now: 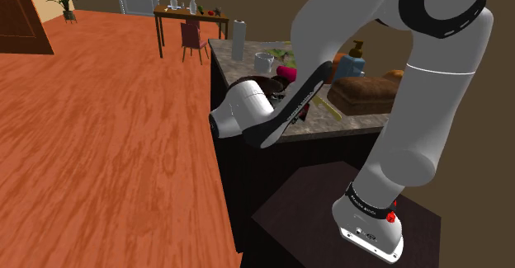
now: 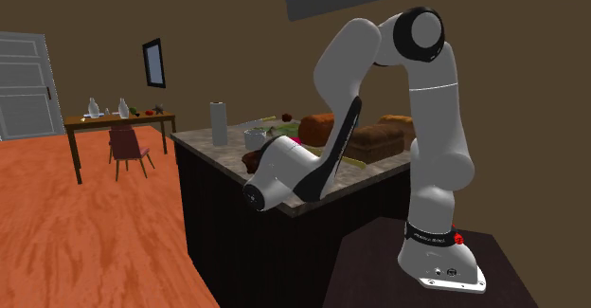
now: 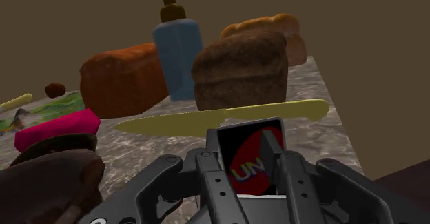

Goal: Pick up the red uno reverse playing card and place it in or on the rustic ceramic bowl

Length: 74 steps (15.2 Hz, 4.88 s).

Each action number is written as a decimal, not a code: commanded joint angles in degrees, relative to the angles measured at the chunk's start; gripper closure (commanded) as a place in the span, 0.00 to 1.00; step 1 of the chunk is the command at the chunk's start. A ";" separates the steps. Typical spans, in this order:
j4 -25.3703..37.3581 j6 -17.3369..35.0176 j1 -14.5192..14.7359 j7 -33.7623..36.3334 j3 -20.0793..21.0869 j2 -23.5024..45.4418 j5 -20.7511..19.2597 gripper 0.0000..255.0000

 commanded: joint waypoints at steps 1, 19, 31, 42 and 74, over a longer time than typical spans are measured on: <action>2.34 -1.85 0.14 0.19 -0.34 3.83 1.81 0.00; -2.93 0.89 -5.88 0.97 1.66 2.50 0.44 1.00; -1.68 3.76 -7.07 -4.70 1.67 0.49 1.68 0.00; -6.83 7.09 -15.99 -5.02 6.05 -2.56 -1.81 0.00; -12.96 20.85 -21.66 -13.03 6.14 -15.80 2.27 0.00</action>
